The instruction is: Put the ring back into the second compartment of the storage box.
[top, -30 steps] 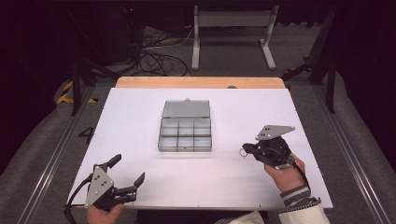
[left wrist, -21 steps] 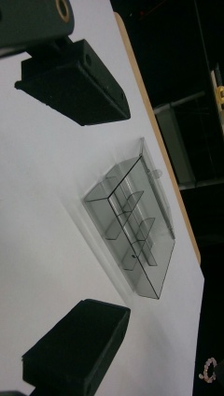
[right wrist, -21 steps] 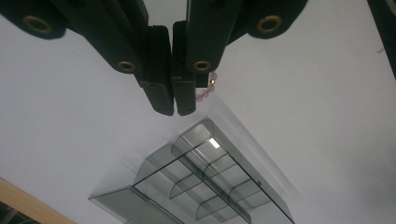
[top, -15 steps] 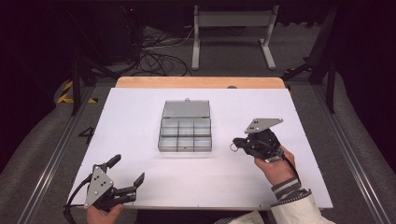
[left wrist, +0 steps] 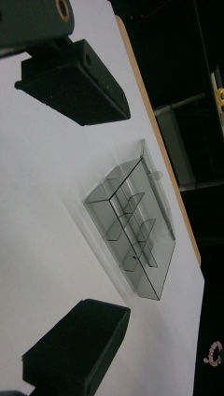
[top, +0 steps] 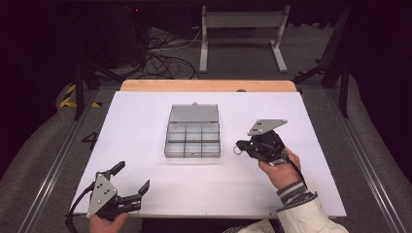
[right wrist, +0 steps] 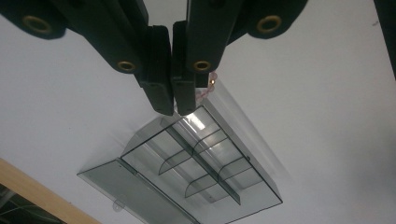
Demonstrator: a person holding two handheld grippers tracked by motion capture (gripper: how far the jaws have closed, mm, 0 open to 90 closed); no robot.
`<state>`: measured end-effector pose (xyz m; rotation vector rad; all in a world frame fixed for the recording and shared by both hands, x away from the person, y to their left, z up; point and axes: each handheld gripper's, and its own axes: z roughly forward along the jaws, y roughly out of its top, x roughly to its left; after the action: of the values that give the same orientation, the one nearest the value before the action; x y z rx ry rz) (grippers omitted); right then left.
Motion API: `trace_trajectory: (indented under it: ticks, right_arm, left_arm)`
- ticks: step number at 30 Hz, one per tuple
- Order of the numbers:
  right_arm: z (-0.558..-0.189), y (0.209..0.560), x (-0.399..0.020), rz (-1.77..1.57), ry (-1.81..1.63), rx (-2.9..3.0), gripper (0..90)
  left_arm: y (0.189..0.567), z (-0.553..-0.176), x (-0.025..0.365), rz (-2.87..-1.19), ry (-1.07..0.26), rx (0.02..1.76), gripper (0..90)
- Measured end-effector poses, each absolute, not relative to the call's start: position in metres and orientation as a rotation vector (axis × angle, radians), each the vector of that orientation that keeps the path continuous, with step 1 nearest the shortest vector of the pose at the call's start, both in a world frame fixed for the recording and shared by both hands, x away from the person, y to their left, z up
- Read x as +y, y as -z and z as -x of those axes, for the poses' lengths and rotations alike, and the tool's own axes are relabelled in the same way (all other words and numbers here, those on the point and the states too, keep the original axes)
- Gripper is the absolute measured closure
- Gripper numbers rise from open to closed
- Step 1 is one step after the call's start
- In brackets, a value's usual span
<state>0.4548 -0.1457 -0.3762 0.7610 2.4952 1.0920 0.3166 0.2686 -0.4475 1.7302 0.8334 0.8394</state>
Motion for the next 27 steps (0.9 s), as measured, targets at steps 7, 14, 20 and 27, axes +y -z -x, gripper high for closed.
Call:
trace_trajectory:
  ticks: [7,14,20,27]
  right_arm:
    - [-0.461,0.373,-0.134,-0.746,-1.098,2.502,88.7]
    - [-0.471,0.373,-0.122,-0.751,-1.114,2.513,88.7]
    - [-0.481,0.373,-0.112,-0.764,-1.144,2.527,88.8]
    - [-0.491,0.376,-0.100,-0.783,-1.176,2.528,88.7]
  left_arm:
    - [0.448,-0.316,0.269,-1.727,-0.835,0.836,7.6]
    - [0.447,-0.316,0.269,-1.729,-0.839,0.831,7.6]
    - [0.447,-0.316,0.269,-1.730,-0.839,0.830,7.6]
    - [0.447,-0.316,0.269,-1.730,-0.836,0.830,7.6]
